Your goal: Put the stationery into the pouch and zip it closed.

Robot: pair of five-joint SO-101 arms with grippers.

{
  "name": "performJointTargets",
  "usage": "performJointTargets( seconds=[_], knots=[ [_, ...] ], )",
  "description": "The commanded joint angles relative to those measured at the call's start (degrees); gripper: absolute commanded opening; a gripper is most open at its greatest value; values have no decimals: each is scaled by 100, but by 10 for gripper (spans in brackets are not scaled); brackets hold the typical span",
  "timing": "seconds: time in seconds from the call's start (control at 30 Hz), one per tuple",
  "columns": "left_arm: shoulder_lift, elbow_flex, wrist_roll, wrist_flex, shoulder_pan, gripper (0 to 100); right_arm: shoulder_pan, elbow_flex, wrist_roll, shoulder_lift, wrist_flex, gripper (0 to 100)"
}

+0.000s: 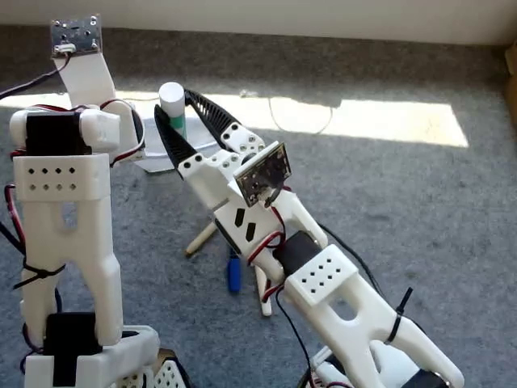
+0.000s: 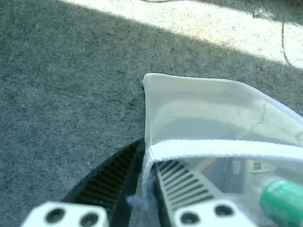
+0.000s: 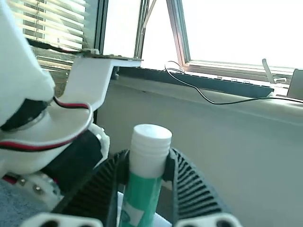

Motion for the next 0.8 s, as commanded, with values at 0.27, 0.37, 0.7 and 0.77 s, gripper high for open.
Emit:
performJointTargets(
  seconds=[0.27, 0.37, 0.7, 0.77],
  knots=[
    [4, -110, 35, 35, 84, 7, 180, -40, 62, 48, -382, 6],
    [4, -110, 35, 35, 84, 7, 119, -40, 62, -4, -356, 6],
    [22, -101, 35, 35, 84, 7, 84, -66, 70, -31, 1156, 7],
    [22, -101, 35, 35, 84, 7, 84, -84, 70, -31, 1596, 7]
  ],
)
